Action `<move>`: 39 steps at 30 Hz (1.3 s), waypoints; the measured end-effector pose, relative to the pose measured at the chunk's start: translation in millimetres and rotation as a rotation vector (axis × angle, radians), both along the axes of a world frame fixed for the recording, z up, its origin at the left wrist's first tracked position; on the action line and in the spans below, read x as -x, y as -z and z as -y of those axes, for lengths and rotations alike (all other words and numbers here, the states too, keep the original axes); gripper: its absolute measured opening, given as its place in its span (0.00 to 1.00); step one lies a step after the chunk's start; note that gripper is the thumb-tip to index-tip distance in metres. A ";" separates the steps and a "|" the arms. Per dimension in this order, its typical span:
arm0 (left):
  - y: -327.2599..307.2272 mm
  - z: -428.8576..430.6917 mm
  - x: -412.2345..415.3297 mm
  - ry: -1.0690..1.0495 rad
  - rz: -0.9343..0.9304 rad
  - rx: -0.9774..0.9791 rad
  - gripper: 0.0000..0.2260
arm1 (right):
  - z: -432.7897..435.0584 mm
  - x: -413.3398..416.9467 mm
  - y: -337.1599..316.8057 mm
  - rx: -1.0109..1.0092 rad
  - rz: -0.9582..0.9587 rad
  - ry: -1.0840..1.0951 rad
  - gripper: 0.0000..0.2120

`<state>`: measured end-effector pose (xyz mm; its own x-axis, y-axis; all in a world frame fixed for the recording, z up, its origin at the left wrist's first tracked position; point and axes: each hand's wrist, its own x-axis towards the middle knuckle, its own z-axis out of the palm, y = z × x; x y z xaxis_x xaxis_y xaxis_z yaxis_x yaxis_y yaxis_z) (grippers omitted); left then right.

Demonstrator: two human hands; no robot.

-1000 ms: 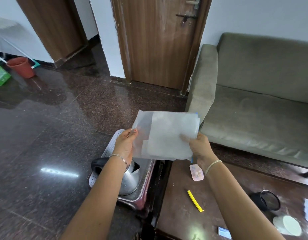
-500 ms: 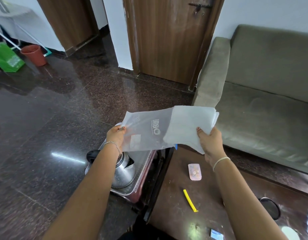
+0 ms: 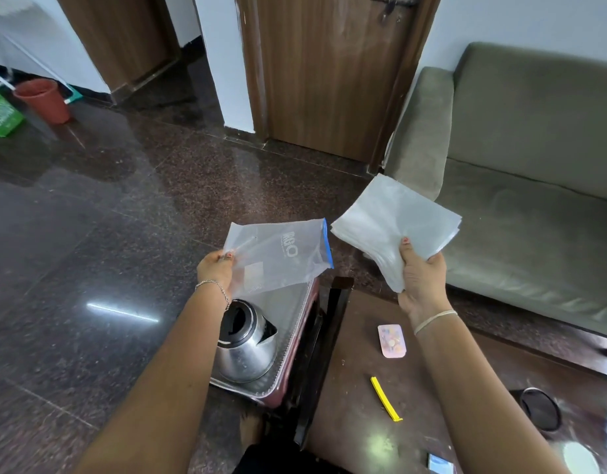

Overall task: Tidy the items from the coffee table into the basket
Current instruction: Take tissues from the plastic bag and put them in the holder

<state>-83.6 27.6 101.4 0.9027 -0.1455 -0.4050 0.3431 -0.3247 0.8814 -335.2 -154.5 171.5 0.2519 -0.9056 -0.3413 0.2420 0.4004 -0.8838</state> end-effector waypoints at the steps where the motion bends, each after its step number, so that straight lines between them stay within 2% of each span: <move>1: 3.9 -0.5 -7.5 0.008 -0.001 -0.002 0.11 | -2.2 -4.4 -0.5 -0.014 0.009 -0.015 0.13; 3: 12.8 1.1 -21.7 0.055 -0.022 0.010 0.10 | -10.3 -15.9 -0.7 -0.040 0.036 -0.058 0.16; 7: 30.9 6.4 -48.0 0.203 -0.044 -0.013 0.09 | -34.3 -52.1 12.1 -0.158 0.078 -0.087 0.13; 12: 67.0 10.6 -90.2 0.365 -0.124 -0.120 0.10 | -54.7 -95.8 41.3 -0.315 0.079 -0.026 0.17; 15: 87.7 14.0 -110.5 0.411 -0.216 -0.138 0.08 | -60.3 -112.7 61.2 -0.346 0.058 0.001 0.17; 18: 104.1 15.5 -120.4 0.495 -0.226 -0.224 0.10 | -63.7 -124.7 78.5 -0.362 0.033 0.026 0.16; 24: 129.4 15.7 -116.4 0.715 -0.058 -0.396 0.10 | -70.5 -140.8 104.9 -0.417 0.017 0.045 0.15; 27: 135.8 17.8 -109.5 0.691 0.025 -0.467 0.17 | -74.0 -144.7 115.3 -0.422 0.015 0.047 0.14; 32: 148.5 19.2 -108.9 0.687 0.087 -0.513 0.15 | -75.7 -145.9 130.6 -0.434 0.035 0.058 0.11; 36: 150.9 16.7 -102.9 0.942 0.377 -0.711 0.15 | -76.1 -144.0 137.7 -0.427 0.054 0.058 0.11; 39: 149.7 17.4 -101.3 1.042 0.434 -0.741 0.23 | -77.3 -143.2 139.8 -0.428 0.058 0.064 0.13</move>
